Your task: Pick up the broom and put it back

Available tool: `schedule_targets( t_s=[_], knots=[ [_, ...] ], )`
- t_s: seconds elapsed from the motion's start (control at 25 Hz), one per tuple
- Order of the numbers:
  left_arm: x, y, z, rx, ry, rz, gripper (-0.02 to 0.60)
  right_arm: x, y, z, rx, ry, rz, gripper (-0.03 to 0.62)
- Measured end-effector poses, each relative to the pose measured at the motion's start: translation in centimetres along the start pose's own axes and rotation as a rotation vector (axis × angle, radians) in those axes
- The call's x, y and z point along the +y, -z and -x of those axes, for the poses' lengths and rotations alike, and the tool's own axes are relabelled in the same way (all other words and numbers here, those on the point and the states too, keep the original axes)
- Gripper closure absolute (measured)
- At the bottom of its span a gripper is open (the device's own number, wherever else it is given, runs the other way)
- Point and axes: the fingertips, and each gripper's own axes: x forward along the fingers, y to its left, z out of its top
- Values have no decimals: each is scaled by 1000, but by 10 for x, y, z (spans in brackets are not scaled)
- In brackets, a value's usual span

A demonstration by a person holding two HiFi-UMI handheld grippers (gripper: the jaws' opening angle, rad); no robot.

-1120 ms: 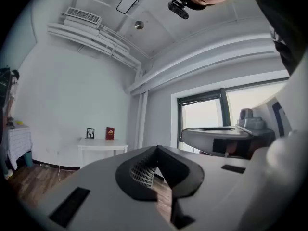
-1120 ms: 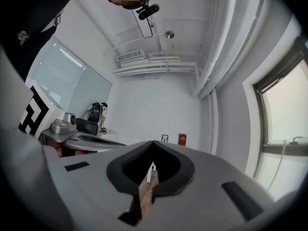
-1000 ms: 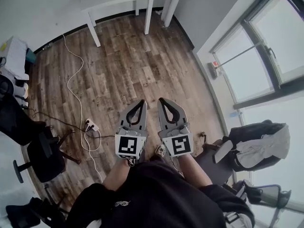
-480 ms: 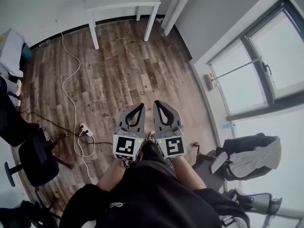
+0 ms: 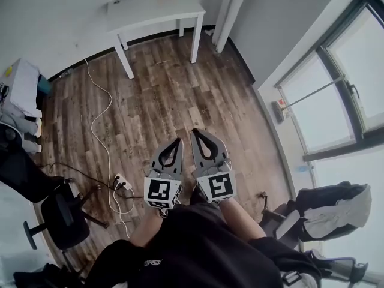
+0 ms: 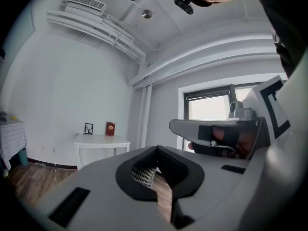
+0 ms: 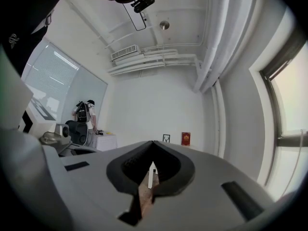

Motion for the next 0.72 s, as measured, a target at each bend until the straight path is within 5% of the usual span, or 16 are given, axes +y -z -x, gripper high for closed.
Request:
schedule_targets(
  t_s=[0.24, 0.72],
  knots=[
    [-39, -8, -110, 33, 90, -9, 581, -117, 9, -16, 24, 94, 30, 572],
    [-152, 4, -281, 146, 358, -49, 581, -325, 46, 6, 28, 369, -85, 572]
  ],
)
